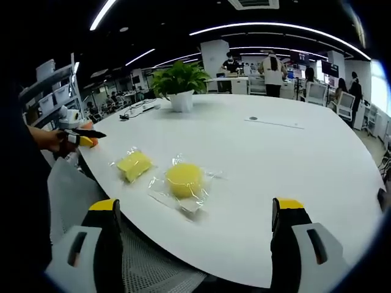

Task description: Compare the silicone blocks by pressing each to a similar depth, holding the contact briefly, and releasing to observe deformation and rebound differences across the visible hardness samples.

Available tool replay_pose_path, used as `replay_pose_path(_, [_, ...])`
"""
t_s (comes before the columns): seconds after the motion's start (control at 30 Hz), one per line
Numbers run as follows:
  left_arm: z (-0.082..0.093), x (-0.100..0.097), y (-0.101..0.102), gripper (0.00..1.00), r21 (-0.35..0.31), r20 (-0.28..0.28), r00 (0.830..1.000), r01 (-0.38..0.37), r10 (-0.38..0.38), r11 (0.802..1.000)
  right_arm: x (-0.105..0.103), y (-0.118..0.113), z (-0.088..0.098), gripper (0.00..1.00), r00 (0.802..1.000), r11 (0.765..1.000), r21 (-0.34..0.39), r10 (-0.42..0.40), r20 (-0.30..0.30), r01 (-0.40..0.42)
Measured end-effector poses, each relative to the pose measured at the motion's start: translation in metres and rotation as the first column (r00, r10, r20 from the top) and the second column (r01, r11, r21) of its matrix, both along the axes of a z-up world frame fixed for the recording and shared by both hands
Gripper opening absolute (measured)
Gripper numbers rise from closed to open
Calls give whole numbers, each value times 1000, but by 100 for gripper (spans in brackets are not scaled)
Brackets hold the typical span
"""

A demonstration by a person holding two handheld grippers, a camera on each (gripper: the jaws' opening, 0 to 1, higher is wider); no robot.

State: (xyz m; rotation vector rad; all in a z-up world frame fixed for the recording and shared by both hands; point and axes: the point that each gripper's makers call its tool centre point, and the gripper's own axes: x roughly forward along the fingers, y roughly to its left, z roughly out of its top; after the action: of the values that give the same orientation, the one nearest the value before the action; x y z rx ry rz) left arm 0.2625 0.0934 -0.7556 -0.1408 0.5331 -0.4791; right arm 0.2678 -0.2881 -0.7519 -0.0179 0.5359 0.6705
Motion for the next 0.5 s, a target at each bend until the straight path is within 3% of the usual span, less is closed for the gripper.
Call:
replay_pose_path(0.1, [-3, -6, 3, 100, 22, -27, 1000, 3, -3, 1000, -1, -3, 0, 96, 1000, 1000, -17, 2, 2, -2])
replay_pose_path(0.33, [7, -6, 3, 100, -1, -12, 1000, -16, 16, 1000, 0, -6, 3, 96, 1000, 1000, 12, -12, -9, 12])
replay_pose_path(0.5, [1, -5, 2, 100, 23, -36, 999, -16, 17, 1000, -3, -4, 0, 96, 1000, 1000, 3, 2, -20, -2])
